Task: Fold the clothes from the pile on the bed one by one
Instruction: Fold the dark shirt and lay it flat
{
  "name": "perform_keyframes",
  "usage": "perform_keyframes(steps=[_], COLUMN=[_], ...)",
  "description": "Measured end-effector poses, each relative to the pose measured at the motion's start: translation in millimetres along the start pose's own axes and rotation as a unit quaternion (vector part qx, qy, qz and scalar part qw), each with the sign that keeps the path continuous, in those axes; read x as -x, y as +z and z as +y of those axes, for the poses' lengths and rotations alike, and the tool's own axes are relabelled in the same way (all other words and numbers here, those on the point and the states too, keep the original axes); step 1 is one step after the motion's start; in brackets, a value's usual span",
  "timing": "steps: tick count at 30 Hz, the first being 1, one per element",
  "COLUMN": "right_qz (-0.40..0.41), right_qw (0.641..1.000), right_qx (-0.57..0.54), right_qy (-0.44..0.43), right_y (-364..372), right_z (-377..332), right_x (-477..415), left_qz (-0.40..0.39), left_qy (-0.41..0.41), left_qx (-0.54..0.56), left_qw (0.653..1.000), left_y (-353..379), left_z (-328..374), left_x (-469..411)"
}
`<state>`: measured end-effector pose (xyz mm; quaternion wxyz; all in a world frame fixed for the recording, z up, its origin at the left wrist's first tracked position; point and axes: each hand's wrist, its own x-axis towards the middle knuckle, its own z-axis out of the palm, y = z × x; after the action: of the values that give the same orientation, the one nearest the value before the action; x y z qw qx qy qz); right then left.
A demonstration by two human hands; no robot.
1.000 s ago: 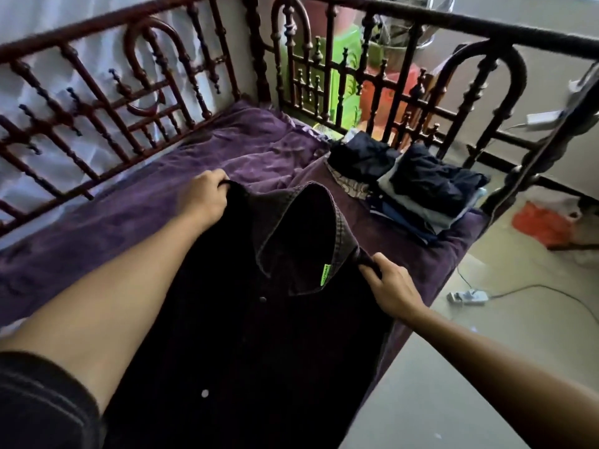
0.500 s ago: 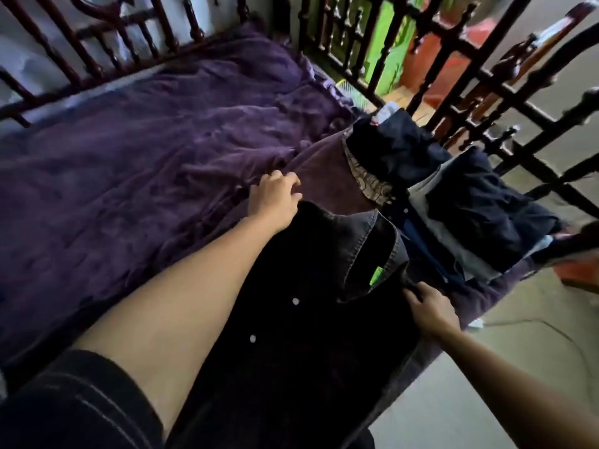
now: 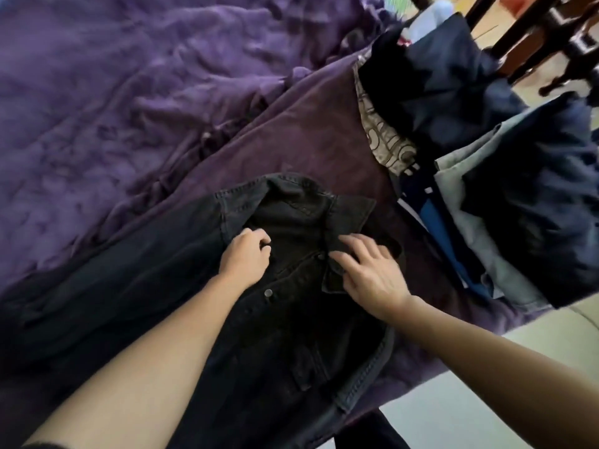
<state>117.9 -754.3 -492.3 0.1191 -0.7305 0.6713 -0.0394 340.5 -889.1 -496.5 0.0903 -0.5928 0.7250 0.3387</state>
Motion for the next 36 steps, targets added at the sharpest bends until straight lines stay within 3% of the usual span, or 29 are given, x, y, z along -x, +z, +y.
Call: perform_keyframes(steps=[4, 6, 10, 15, 19, 23, 26, 29, 32, 36], right_qz=[-0.147, -0.187, -0.132, -0.182, -0.097, -0.027, -0.053, -0.136, -0.151, 0.019], right_qw=[0.978, 0.966, 0.986, 0.967, 0.990, 0.997, 0.996, 0.990, 0.988, 0.997], right_qx=[0.039, 0.073, 0.068, 0.176, 0.100, -0.013, -0.038, -0.037, -0.031, -0.059], right_qy=[-0.145, -0.160, -0.079, 0.039, 0.006, -0.067, -0.068, -0.021, -0.028, -0.045], right_y=[47.6, 59.7, 39.5, -2.2, -20.1, -6.3, 19.6, 56.1, 82.0, 72.9], right_z=[-27.3, -18.4, 38.7, 73.7, 6.9, -90.0, -143.7, -173.3, -178.3, -169.3], right_x=[-15.9, -23.7, -40.5, -64.0, -111.5, -172.4, -223.5, -258.7, -258.5, -266.6], left_qz=[-0.028, -0.046, -0.054, -0.026, 0.041, 0.177, 0.239, 0.184, 0.200, 0.342], left_qy=[-0.049, -0.085, -0.167, -0.223, -0.243, -0.292, -0.361, -0.435, -0.421, -0.330], left_qx=[-0.027, -0.065, -0.087, -0.046, 0.020, 0.044, 0.036, 0.006, 0.004, 0.052], left_qw=[0.998, 0.993, 0.981, 0.973, 0.969, 0.939, 0.900, 0.882, 0.884, 0.878], left_y=[39.2, 47.7, 46.0, 31.4, 16.0, -6.3, -24.2, -30.8, -28.2, -62.3], left_z=[-32.4, -61.1, -114.9, -144.9, -155.6, -193.8, -252.3, -312.8, -343.4, -349.1], left_x=[21.2, 38.9, 79.1, 112.6, 122.7, 127.0, 128.0, 127.2, 117.2, 91.4])
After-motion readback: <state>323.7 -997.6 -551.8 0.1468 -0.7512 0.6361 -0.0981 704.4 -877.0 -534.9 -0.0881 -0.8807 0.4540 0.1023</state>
